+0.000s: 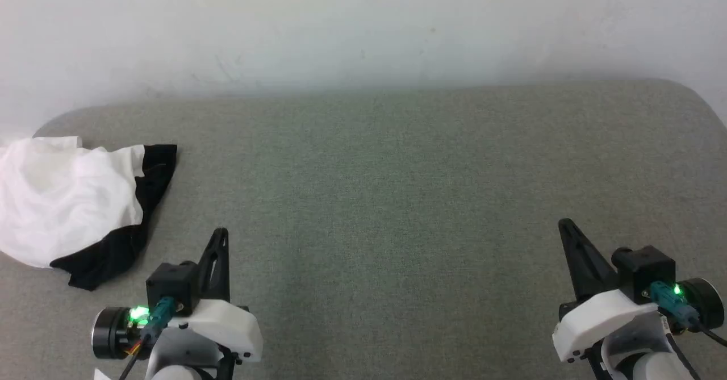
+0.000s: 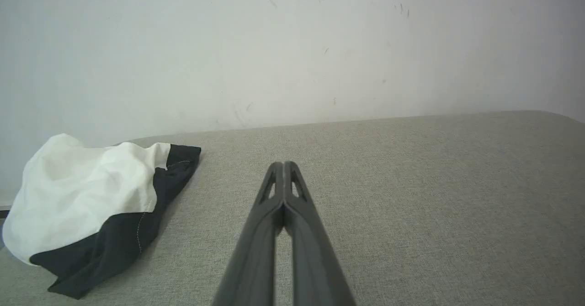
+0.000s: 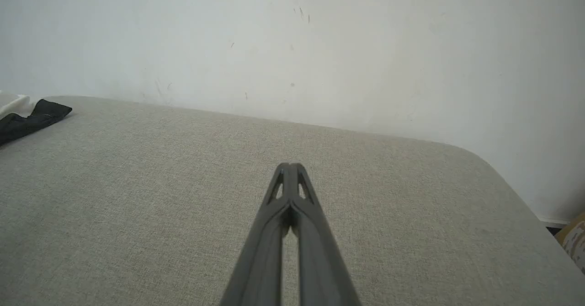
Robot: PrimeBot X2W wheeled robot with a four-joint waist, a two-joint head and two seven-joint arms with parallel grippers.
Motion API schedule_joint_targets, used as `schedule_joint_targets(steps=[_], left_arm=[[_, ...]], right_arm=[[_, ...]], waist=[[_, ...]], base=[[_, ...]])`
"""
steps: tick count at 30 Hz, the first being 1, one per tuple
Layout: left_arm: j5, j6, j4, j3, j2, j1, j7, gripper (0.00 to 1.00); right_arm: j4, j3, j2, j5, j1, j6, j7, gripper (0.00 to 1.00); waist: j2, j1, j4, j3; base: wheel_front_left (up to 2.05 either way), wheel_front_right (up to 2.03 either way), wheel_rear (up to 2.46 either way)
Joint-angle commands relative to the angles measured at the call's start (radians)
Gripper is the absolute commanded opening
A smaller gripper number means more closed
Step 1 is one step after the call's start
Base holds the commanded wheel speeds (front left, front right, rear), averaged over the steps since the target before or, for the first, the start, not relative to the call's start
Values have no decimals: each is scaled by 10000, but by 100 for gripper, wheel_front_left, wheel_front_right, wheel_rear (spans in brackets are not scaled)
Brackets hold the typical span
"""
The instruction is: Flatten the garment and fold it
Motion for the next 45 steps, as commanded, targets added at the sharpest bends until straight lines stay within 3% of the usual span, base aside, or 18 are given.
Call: schedule_joint_targets(steps=[1, 9, 10, 13, 14, 15, 45], left_arm=[[64, -18, -53, 34, -24, 46, 3, 0], [64, -18, -53, 34, -24, 46, 3, 0], [-1, 0, -1, 0, 0, 0, -2, 100], [-7, 0, 9, -11, 0, 0, -5, 100], [-7, 0, 10, -14, 0, 0, -6, 0], [-15, 1, 9, -18, 0, 2, -20, 100], [-393, 164, -188, -203, -6, 51, -625, 100]], right_arm=[[-68, -1, 34, -74, -46, -19, 5, 0], [-68, -1, 34, -74, -46, -19, 5, 0], [0, -1, 0, 2, 0, 0, -2, 100], [17, -5, -8, 12, 2, 2, -5, 100], [17, -6, -8, 12, 2, 2, -6, 0], [20, -22, -7, 30, 4, 2, -20, 100], [175, -836, 2, 637, 50, -3, -624, 100]], waist=[[-1, 0, 0, 0], [-1, 0, 0, 0], [-1, 0, 0, 0], [-1, 0, 0, 0], [-1, 0, -1, 1], [-1, 0, -1, 2], [-1, 0, 350, 131]], base=[[0, 0, 0], [0, 0, 0], [0, 0, 0], [0, 0, 0], [0, 0, 0], [0, 0, 0], [0, 0, 0]])
